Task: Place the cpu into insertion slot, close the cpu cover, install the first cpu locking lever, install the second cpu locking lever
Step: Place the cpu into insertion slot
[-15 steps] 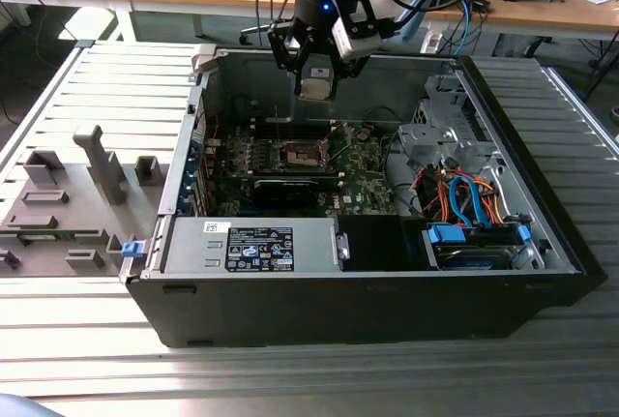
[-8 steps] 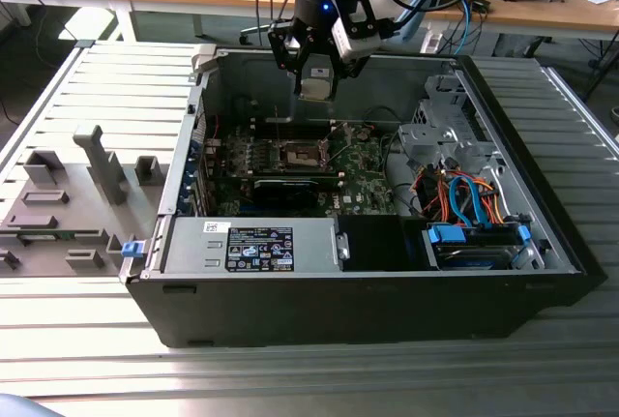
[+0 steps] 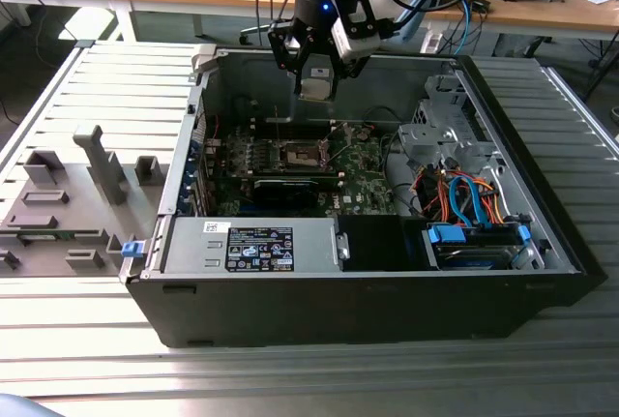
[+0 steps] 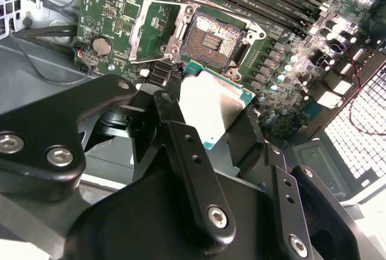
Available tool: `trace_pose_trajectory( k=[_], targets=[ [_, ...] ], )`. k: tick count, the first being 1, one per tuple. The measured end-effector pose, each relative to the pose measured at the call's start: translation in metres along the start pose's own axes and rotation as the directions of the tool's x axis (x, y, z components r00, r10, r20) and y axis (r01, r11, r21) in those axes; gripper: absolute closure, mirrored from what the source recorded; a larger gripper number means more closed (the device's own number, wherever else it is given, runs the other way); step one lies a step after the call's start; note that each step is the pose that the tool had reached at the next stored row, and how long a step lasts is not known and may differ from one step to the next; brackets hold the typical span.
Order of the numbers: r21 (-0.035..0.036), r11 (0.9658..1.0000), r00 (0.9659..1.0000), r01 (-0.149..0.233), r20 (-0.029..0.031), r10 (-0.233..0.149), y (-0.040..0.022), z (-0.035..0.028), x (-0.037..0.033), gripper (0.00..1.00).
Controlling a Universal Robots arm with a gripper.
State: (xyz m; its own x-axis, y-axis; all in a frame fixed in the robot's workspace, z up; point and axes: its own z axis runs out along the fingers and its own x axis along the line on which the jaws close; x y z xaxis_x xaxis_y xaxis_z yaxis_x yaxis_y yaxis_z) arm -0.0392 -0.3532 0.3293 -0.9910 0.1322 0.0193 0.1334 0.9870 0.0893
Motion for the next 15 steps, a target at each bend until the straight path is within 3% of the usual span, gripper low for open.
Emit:
trace_pose_trajectory(
  k=[15],
  targets=[
    [-0.0002,0.9999,0.9999,-0.011,0.001,0.011,0.0,0.0001,0.0,0.46]
  ],
)
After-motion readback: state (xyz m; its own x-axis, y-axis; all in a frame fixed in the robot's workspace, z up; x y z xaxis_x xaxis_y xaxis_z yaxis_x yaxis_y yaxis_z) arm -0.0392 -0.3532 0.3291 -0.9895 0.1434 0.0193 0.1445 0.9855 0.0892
